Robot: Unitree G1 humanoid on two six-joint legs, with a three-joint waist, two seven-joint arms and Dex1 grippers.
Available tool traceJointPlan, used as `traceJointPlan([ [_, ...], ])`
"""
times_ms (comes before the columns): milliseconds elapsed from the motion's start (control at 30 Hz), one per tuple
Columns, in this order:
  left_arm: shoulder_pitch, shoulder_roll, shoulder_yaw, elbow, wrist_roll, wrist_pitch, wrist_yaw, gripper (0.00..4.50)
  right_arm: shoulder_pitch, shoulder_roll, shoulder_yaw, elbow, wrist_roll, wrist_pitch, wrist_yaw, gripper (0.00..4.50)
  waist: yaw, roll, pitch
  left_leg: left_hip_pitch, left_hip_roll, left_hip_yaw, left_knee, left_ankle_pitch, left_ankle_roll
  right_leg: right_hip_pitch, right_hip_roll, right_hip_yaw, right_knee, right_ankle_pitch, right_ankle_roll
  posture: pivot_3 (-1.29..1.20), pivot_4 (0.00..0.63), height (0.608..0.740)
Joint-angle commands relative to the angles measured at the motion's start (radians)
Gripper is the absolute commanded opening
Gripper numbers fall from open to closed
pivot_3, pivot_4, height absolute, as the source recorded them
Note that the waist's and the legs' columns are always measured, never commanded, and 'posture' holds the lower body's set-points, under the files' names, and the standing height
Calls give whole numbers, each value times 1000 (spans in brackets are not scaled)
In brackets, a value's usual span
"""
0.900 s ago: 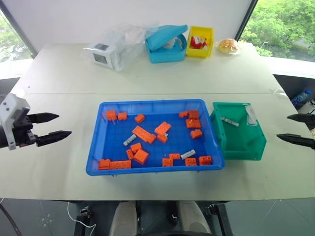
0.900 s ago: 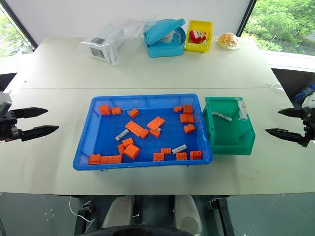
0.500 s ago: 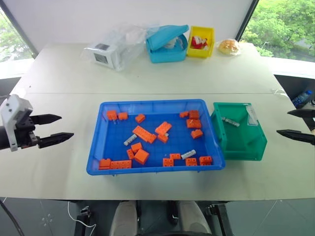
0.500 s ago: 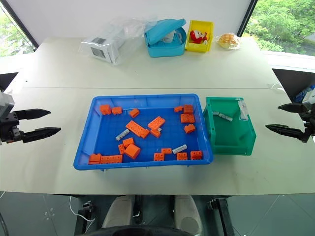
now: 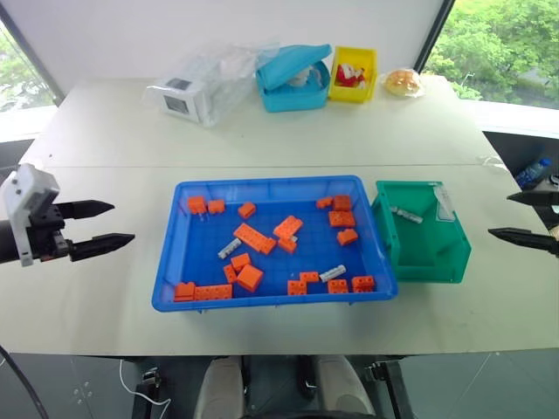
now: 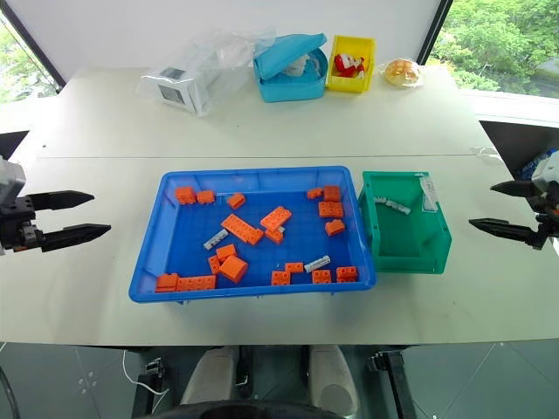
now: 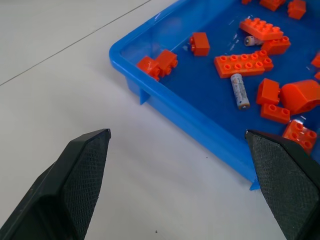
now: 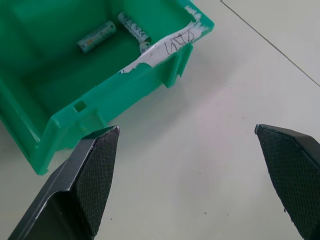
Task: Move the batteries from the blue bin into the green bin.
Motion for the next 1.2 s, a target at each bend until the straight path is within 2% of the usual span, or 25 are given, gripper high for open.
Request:
traceJointPlan([
  [33,12,13,52,-66,-27,13,-12,4500,-134,-4,50,-18,-17,-17,39,4474,-1,1,1,0,0,0,0,0,0,0,0,0,0,0,0,0,150,736],
  [233,24,20,67,-149,-73,51,-32,4500,-395,128,220,-115,-41,5,148,4474,-3,1,1,1,0,0,-1,0,0,0,1,0,1,0,0,0,150,736],
  [367,68,17,58,-210,-78,49,-63,4500,-581,369,397,-214,-54,22,183,4474,-14,1,1,1,0,0,0,0,0,-2,1,1,5,2,3,0,150,736],
  [500,82,21,43,-230,-71,41,-78,4500,-671,555,492,-219,-81,30,183,4474,-12,1,1,-5,0,-1,1,2,-2,-12,2,1,16,2,2,0,150,736],
  [633,93,18,26,-253,-61,30,-80,4500,-731,759,584,-147,-144,-17,130,4474,0,1,1,-6,0,-1,1,2,-2,-13,2,1,17,1,2,0,150,736],
  [767,102,9,16,-287,-60,31,-62,4500,-769,955,665,13,-241,-108,42,4474,0,0,1,-5,0,0,3,2,-2,-13,2,1,18,1,1,0,150,736],
  [967,106,-1,24,-327,-82,56,-35,4500,-807,1101,702,253,-341,-247,-57,4474,7,0,0,-7,0,-1,7,2,-3,-12,1,1,18,1,1,0,150,736],
  [1200,114,-3,35,-361,-103,83,-15,4500,-850,1176,698,465,-425,-350,-149,4474,-3,-1,0,-7,1,-2,8,2,-3,-12,2,1,20,1,1,0,150,736],
])
